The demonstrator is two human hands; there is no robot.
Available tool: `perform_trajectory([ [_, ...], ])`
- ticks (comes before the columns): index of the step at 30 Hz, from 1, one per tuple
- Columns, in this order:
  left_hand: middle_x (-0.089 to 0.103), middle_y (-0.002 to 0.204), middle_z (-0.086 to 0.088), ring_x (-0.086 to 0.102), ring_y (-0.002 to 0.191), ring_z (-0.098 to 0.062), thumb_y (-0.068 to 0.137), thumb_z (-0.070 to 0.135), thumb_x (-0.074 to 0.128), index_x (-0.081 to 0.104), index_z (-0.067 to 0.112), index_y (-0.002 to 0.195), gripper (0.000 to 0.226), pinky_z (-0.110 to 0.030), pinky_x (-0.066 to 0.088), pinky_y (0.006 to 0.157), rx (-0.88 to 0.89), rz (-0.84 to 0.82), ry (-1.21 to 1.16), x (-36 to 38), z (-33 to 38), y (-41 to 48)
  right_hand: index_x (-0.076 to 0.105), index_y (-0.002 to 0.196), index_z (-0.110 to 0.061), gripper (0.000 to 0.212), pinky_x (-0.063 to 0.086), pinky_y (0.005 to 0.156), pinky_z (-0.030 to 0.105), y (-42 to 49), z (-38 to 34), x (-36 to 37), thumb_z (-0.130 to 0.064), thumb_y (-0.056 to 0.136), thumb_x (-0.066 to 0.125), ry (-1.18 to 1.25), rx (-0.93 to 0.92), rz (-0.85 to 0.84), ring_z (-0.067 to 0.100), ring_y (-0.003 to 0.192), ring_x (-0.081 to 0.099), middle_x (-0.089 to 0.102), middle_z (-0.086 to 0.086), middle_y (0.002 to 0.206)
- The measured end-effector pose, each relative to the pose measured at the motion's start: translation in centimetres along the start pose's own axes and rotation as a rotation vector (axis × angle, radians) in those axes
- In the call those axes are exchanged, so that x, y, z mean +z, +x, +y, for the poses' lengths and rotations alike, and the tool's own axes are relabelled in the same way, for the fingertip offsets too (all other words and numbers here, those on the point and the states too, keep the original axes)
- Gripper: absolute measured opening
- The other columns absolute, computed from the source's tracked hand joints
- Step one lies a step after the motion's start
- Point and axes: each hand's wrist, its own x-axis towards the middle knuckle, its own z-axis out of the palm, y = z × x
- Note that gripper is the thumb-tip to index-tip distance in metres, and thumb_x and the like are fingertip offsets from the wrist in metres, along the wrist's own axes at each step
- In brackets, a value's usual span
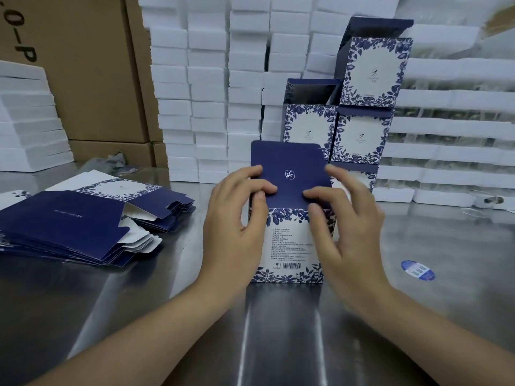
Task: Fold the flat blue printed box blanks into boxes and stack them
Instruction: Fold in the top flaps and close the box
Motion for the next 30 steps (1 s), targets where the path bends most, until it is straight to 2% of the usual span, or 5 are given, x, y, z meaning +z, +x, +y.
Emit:
perform_trajectory([
  [3, 0.068, 0.129, 0.020, 0.049, 0.142, -0.004, 0.103, 0.014, 0.056, 0.075, 0.025, 0.109, 0.022, -0.030, 0.036, 0.114, 0.130, -0.038, 0.140, -0.1, 0.1, -0.1, 0.065, 0.123, -0.022, 0.023, 0.034, 0.117, 0.047, -0.2, 0.1, 0.1, -0.029, 0.102, 0.059, -0.003, -0.081, -0.064, 0.010, 0.146, 0.046, 0.062, -0.012, 0.140],
  [7, 0.071, 0.124, 0.019, 0.057, 0.133, 0.001, 0.098, 0.019, 0.070, 0.075, 0.026, 0.115, 0.019, -0.032, 0.034, 0.113, 0.286, -0.086, 0.260, 0.2, 0.4, -1.0, 0.067, 0.119, -0.023, 0.018, 0.036, 0.113, 0.037, 0.0, 0.3, 0.0, -0.027, 0.102, 0.061, 0.012, -0.100, -0.085, 0.008, 0.136, 0.054, 0.067, -0.014, 0.127],
  [13, 0.073, 0.110, 0.023, 0.067, 0.098, 0.000, 0.097, 0.030, 0.073, 0.073, 0.029, 0.110, 0.013, -0.037, 0.039, 0.107, 0.222, -0.084, 0.211, -0.1, 0.6, -0.9, 0.063, 0.116, -0.032, 0.014, 0.029, 0.103, 0.026, -0.1, 0.0, 0.0, -0.033, 0.103, 0.059, 0.011, -0.065, -0.091, 0.000, 0.110, 0.059, 0.064, -0.022, 0.111],
  [23, 0.076, 0.099, 0.015, 0.070, 0.104, -0.013, 0.093, 0.024, 0.077, 0.078, 0.025, 0.099, 0.006, -0.055, 0.047, 0.100, 0.043, -0.111, 0.033, 0.2, 0.9, -0.6, 0.066, 0.109, -0.033, 0.008, 0.029, 0.100, 0.029, 0.0, -0.3, 0.1, -0.029, 0.102, 0.062, 0.068, -0.016, -0.100, 0.002, 0.107, 0.058, 0.062, -0.020, 0.105],
  [30, 0.077, 0.103, 0.015, 0.071, 0.106, -0.013, 0.092, 0.023, 0.078, 0.079, 0.023, 0.105, 0.013, -0.052, 0.051, 0.099, 0.052, -0.137, 0.005, -0.1, 0.5, -0.5, 0.065, 0.111, -0.030, 0.009, 0.032, 0.098, 0.031, -0.2, 0.2, 0.1, -0.030, 0.103, 0.062, 0.080, -0.037, -0.098, 0.003, 0.107, 0.060, 0.064, -0.019, 0.107],
])
